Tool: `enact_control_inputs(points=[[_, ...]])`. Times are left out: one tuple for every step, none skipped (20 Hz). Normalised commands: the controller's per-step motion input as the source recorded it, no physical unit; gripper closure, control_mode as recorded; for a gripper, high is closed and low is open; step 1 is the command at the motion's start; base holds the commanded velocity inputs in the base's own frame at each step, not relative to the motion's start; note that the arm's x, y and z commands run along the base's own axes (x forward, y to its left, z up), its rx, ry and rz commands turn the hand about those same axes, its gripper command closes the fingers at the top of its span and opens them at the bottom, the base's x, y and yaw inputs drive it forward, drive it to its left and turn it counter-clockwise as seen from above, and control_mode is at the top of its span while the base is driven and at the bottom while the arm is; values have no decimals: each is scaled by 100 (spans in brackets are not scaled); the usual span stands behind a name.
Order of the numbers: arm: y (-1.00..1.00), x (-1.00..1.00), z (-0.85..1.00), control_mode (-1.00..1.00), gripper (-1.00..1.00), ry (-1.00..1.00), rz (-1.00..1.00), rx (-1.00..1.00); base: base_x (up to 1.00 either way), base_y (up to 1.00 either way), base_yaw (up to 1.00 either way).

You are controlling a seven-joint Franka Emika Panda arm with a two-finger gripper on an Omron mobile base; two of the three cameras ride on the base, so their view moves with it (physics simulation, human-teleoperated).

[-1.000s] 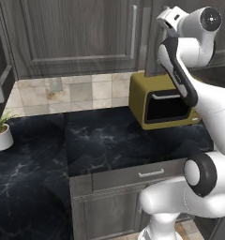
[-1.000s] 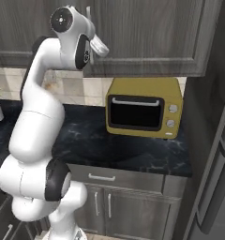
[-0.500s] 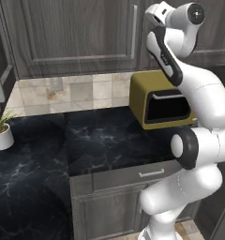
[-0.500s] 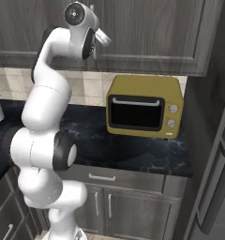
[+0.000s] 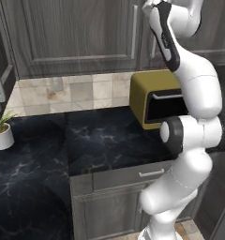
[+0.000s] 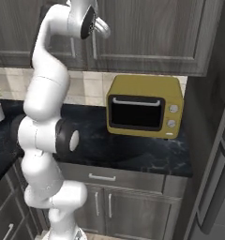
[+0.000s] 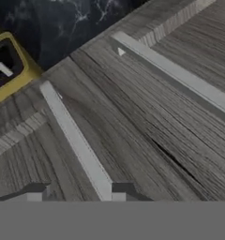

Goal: Pick the candle and candle from the dining table and place them in the open cabinet. Close the cabinet after placing the objects.

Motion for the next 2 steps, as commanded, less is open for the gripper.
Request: enact_control_inputs(points=[[-14, 100, -61, -100, -100, 10, 0, -15, 0, 0, 0], [-4, 100, -69, -100, -100, 15, 0, -21, 0, 0, 0]])
